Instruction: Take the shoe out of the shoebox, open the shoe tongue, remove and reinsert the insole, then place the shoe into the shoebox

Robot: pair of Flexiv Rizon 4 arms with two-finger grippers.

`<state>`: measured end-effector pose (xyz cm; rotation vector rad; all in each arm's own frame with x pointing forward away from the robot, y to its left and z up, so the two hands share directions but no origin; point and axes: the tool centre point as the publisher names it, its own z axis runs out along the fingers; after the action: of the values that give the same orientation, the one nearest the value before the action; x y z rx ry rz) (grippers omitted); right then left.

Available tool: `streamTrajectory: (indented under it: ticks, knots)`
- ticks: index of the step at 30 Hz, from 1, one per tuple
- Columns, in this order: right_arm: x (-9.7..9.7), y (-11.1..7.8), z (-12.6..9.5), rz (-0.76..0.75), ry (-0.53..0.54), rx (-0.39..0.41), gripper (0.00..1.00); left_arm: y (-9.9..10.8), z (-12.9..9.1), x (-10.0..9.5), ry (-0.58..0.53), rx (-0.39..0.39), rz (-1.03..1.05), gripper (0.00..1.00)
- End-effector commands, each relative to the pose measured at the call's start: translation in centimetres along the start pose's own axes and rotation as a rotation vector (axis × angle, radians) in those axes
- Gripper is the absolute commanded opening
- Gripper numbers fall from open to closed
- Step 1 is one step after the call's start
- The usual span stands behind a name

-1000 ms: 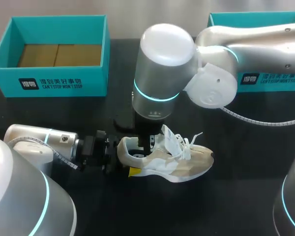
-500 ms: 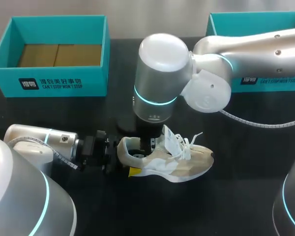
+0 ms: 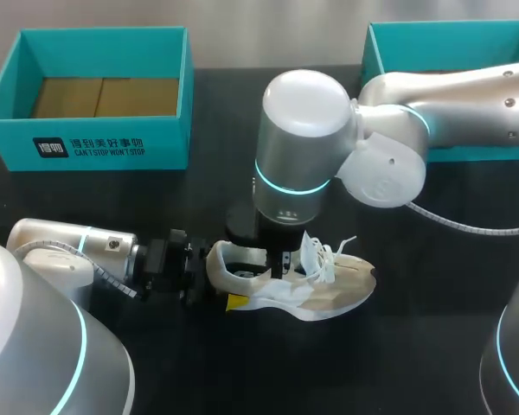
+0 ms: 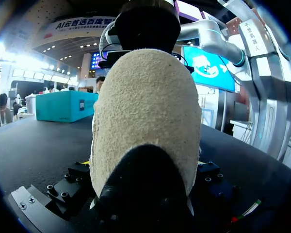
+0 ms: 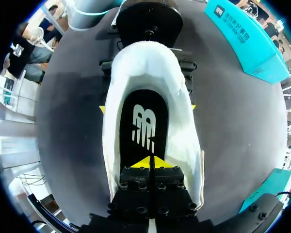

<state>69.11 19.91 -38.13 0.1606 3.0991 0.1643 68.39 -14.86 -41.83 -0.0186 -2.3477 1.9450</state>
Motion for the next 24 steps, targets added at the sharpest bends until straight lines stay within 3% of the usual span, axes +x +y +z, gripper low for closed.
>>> streamTrajectory:
  ticks: [1,9,13,17,24]
  knots:
    - [0.4,-0.9,-0.3,0.007,-0.013,-0.005,0.00,0.0,0.0,0.1,-0.002,-0.001,0.000,0.00]
    - [0.0,-1.9,0.1,0.018,-0.021,0.020,0.01,0.0,0.0,0.1,-0.002,-0.001,0.000,0.00]
    - [-0.4,-2.0,0.6,0.017,-0.004,0.012,0.24,0.0,0.0,0.1,-0.002,-0.001,0.000,0.00]
    - [-0.6,-1.7,0.9,0.001,0.004,0.005,0.36,0.0,0.0,0.1,-0.002,-0.001,0.000,0.00]
    - [-0.5,-1.3,1.8,-0.019,0.052,0.011,0.38,0.0,0.0,0.1,-0.002,-0.001,0.000,0.00]
